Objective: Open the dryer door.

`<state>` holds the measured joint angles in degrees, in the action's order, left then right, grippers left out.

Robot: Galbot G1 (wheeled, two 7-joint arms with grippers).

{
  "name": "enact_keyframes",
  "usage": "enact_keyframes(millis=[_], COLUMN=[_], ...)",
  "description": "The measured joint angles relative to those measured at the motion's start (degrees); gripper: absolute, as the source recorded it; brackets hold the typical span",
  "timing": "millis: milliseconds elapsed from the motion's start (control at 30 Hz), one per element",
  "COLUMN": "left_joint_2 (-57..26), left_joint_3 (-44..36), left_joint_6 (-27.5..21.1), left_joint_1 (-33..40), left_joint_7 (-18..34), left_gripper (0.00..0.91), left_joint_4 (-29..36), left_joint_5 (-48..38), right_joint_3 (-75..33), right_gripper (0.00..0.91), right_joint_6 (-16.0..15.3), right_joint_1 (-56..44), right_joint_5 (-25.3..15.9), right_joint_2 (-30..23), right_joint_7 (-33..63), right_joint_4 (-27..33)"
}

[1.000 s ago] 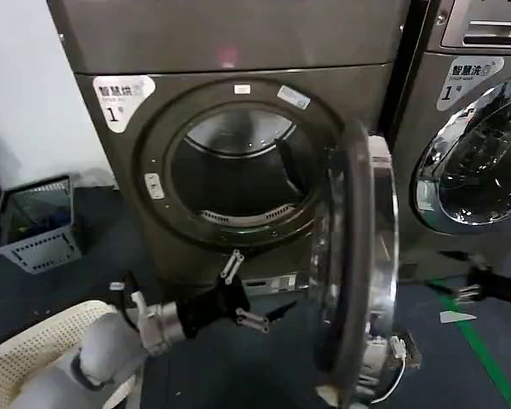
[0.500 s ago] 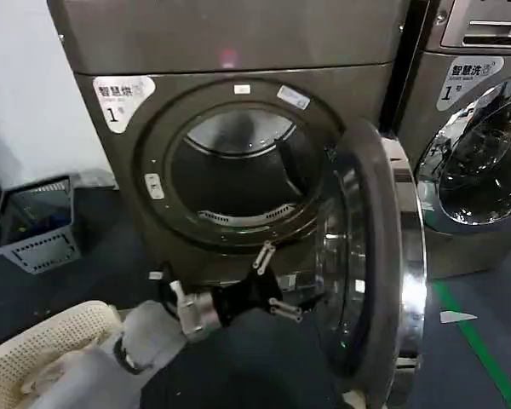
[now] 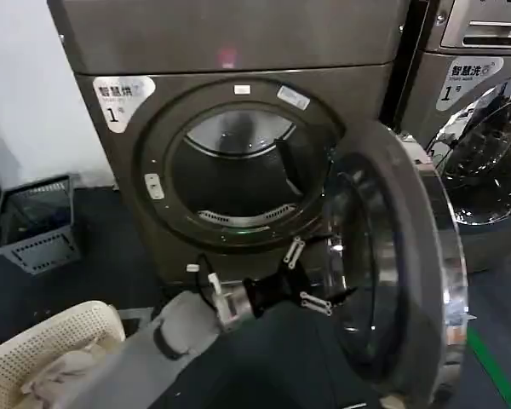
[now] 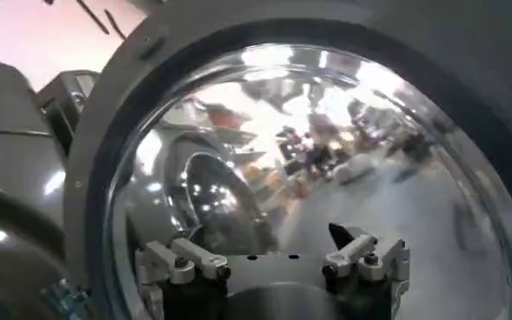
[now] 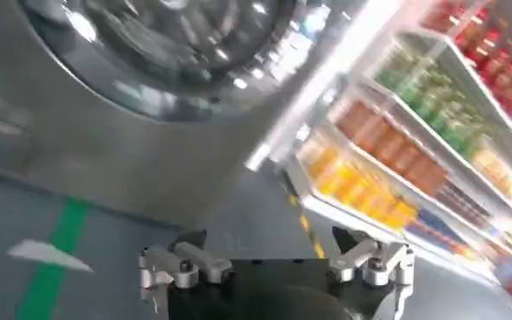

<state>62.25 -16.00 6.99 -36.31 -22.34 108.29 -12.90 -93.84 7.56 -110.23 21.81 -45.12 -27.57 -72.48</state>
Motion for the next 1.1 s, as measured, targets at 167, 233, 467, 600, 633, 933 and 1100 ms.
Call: enact_keyframes(millis=[167, 233, 467, 600, 633, 933, 1100], left_joint_2=[2.51, 3.65, 8.01, 10.87, 11.60, 16.65, 19.36], left_joint_3=[-1.59, -2.07, -3.86, -4.75, -4.94, -6.25, -7.14], left_joint_6=[0.42, 0.69, 1.74, 2.49, 2.68, 3.17, 2.20], left_joint_1=[1.20, 1.77, 4.17, 5.87, 6.32, 9.65, 11.35], left_joint_7=[0.60, 0.95, 2.34, 2.95, 3.04, 4.06, 4.89], left_gripper=[0.907, 0.907, 0.907, 0.907, 0.907, 0.907, 0.907], left_joint_4=[-2.15, -3.18, -7.20, -9.91, -10.74, -17.29, -20.19], left_joint_5=[0.90, 1.46, 2.78, 3.33, 3.46, 4.83, 5.47], right_joint_3=[-2.95, -4.12, -7.25, -8.83, -9.11, -10.76, -11.21], right_gripper=[0.907, 0.907, 0.907, 0.907, 0.907, 0.907, 0.907], right_joint_6=[-0.33, -0.44, -0.65, -1.22, -1.37, -1.61, -1.78], right_joint_1=[-1.94, -2.57, -4.13, -4.70, -4.83, -5.13, -5.34], right_joint_5=[-1.23, -1.34, -1.28, -1.16, -1.15, -0.98, -0.80], right_joint_2=[-3.55, -4.89, -8.28, -9.98, -10.32, -13.53, -14.85], right_joint_7=[0.04, -0.03, -0.17, -0.17, -0.17, -0.20, -0.19], right_joint_4=[-1.53, -1.99, -3.82, -5.59, -5.98, -10.10, -12.25])
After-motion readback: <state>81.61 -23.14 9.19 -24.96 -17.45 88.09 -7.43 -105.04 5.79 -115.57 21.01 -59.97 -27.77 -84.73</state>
